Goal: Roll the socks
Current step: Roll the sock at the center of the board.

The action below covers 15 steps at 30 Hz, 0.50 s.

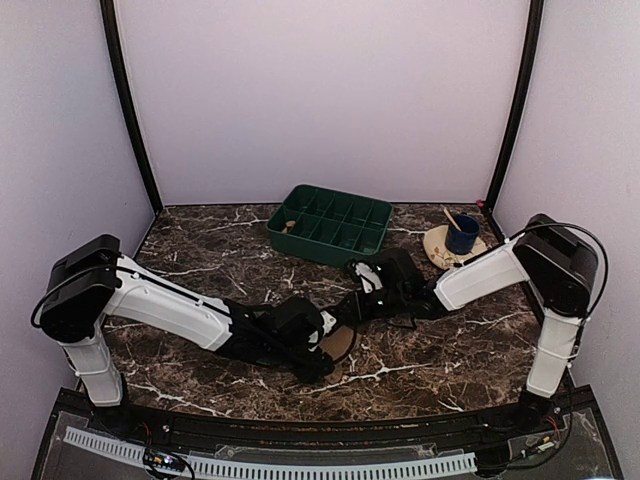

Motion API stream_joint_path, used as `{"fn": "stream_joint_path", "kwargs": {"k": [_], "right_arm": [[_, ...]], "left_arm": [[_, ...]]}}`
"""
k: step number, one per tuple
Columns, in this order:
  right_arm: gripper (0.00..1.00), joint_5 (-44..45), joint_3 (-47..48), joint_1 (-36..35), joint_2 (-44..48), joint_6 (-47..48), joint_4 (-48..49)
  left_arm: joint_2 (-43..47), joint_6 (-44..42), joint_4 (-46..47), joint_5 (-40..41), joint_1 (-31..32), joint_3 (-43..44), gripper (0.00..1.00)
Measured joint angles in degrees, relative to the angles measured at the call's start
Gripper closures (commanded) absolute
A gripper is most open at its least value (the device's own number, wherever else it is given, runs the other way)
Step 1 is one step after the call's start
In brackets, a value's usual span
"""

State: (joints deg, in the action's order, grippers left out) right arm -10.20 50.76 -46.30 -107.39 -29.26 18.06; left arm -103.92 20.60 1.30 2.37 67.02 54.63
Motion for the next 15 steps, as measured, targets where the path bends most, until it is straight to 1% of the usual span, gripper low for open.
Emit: {"fn": "stream_joint_path", "kwargs": {"k": [6,11,15], "right_arm": [[0.61,3.96,0.02,-1.14,6.38,2.45,-4.68],[0.59,7.63,0.04,-2.56,10.29,4.9,-7.45],[0.58,12.13,0.48,-6.95,11.8,7.67,-11.96]], "left_arm": [[4.42,0.48,-3.39,0.04,0.0,-0.13,0.47],[12.37,0.61,-2.6,0.24,0.0,-0.98,0.45],[20.17,1.14,-1.07,3.41,0.02,-4.22,0.43]]}}
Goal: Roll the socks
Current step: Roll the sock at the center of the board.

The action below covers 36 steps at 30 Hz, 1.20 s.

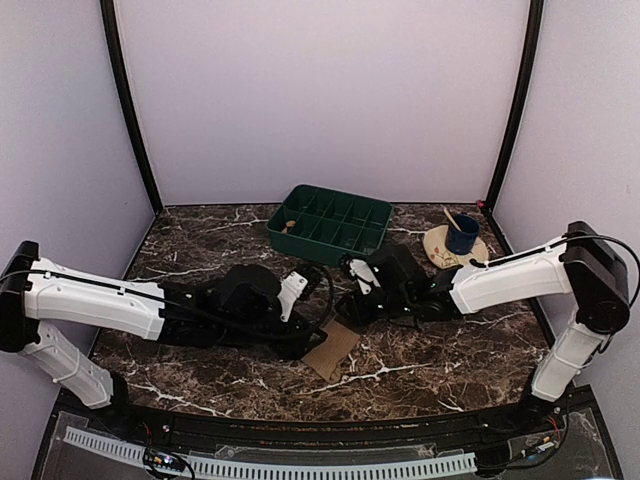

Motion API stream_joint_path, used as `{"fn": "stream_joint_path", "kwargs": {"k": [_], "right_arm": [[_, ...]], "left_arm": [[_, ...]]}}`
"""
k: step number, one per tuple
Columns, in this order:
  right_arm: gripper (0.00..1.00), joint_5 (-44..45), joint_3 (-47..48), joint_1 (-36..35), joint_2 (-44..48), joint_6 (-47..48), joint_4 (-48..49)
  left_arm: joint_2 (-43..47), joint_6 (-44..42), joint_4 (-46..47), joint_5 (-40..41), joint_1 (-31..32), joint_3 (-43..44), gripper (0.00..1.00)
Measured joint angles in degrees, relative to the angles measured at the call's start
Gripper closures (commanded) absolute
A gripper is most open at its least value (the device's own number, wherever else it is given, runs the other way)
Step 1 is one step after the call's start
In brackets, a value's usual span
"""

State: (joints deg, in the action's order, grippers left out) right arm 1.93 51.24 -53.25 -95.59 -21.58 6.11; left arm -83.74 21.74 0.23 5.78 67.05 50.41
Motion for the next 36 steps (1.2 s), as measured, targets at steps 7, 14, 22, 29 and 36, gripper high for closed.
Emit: {"fn": "stream_joint_path", "kwargs": {"k": [7,14,22,29,36], "right_arm": [[0.53,10.05,1.51,-12.5,1.11,3.87,-8.22],[0.36,17.35,8.9,-22.99,-1.68,6.82,-18.12],[0.36,22.38,16.98,-28.28,-10.8,9.18,-27.91],[0.38,24.02,18.84,-28.17,-12.76,9.99,-34.21],[0.39,23.76,19.96,-28.17,-14.82,11.96,-36.13]], "left_arm": [[11.65,4.42,-0.22,9.86,-0.17,-8.85,0.4],[17.2,10.51,-1.16,12.07,-3.98,-14.64,0.4],[22.93,13.49,-1.14,9.62,-7.85,-19.98,0.4],[24.46,13.6,-1.03,8.28,-8.7,-21.22,0.4],[24.94,13.6,-0.17,7.72,-9.73,-21.97,0.4]]}}
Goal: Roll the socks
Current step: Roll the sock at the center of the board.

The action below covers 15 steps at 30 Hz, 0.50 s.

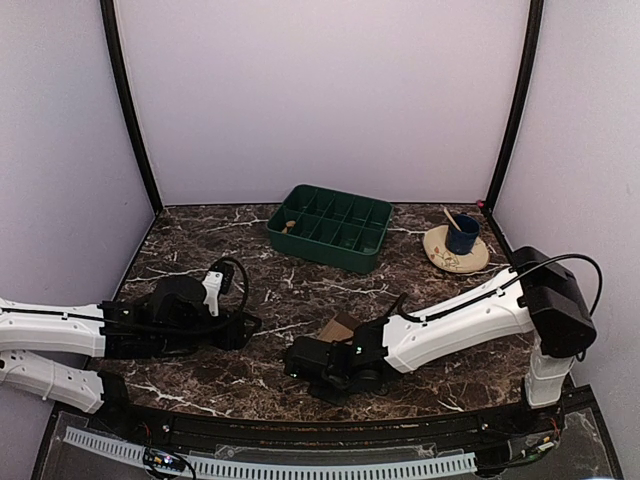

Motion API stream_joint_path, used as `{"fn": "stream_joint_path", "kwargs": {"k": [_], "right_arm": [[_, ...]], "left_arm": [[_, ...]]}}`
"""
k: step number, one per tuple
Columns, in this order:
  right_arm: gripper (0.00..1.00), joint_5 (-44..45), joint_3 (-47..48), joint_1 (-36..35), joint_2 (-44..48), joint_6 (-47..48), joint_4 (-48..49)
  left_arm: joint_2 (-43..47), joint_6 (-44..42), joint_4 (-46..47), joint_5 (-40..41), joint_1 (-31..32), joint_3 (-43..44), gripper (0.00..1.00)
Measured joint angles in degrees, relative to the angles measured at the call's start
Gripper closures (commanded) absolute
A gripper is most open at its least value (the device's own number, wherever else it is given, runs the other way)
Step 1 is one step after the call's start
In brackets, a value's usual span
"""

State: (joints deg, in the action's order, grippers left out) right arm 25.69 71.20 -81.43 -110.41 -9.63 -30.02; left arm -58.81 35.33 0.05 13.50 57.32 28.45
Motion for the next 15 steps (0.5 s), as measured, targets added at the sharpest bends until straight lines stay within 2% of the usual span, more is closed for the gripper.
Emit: {"fn": "stream_joint_path", "kwargs": {"k": [4,8,14,15], "right_arm": [[0.42,0.04,0.52,0.2,-0.96,0.83,-0.46],[0.49,-0.22,0.52,0.79,-1.07,1.31,-0.5],[0.71,-1.42,0.52,2.47,-1.4,2.03,-0.66],[0.78,-1.81,0.55,2.73,-1.44,2.14,-0.61]], "left_arm": [[0.0,0.0,0.48,-0.55,-0.26,-0.46,0.4],[0.0,0.0,0.72,-0.68,-0.55,-0.55,0.4],[0.0,-0.04,1.57,-0.74,-0.61,-1.11,0.4],[0.0,-0.07,1.66,-0.76,-0.68,-1.33,0.4]]}}
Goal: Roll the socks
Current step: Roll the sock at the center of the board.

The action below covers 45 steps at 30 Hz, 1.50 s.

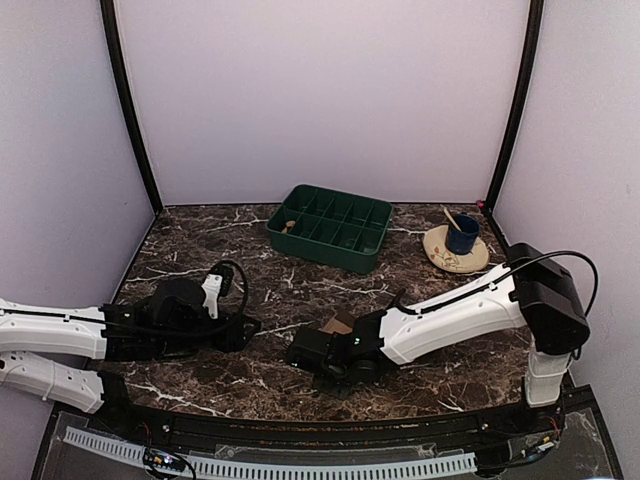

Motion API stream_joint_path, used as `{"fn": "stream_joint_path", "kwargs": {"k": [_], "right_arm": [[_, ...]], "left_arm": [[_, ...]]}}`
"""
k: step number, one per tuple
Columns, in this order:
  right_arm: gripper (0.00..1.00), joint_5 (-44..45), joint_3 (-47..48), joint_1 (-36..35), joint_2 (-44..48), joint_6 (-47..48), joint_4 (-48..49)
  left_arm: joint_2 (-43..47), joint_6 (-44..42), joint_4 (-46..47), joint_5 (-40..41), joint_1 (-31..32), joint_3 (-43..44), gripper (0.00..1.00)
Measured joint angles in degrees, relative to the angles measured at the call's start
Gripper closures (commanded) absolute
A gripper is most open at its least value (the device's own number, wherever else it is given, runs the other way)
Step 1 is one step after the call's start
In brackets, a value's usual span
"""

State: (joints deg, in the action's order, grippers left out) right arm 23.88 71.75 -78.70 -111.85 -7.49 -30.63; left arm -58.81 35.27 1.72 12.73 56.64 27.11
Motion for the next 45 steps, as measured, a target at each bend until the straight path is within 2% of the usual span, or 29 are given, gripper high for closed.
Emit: {"fn": "stream_joint_path", "kwargs": {"k": [3,10,20,26,30,45], "right_arm": [[0.86,-1.49,-0.02,0.66,-0.13,0.55,0.09],[0.94,-4.92,0.13,1.25,-0.11,3.06,0.17],[0.96,-15.02,0.68,1.62,0.66,5.57,0.98],[0.97,-24.3,-7.06,3.28,6.54,0.63,7.06],[0.96,-31.34,-13.4,6.95,9.77,-4.13,12.76],[0.96,-55.23,-24.04,18.01,11.26,-17.27,30.73]], "left_arm": [[0.0,-0.15,0.37,-0.04,-0.22,-0.79,0.4],[1.53,-1.09,1.57,0.02,-0.24,-2.34,0.39],[2.67,-3.63,4.22,-3.52,-0.28,-2.56,0.4],[-0.92,-5.46,6.19,-8.11,-0.28,-2.56,0.41],[-4.15,-6.4,7.3,-11.63,-0.28,-2.56,0.42],[-10.49,-12.83,8.79,-23.37,-0.28,0.66,0.46]]}}
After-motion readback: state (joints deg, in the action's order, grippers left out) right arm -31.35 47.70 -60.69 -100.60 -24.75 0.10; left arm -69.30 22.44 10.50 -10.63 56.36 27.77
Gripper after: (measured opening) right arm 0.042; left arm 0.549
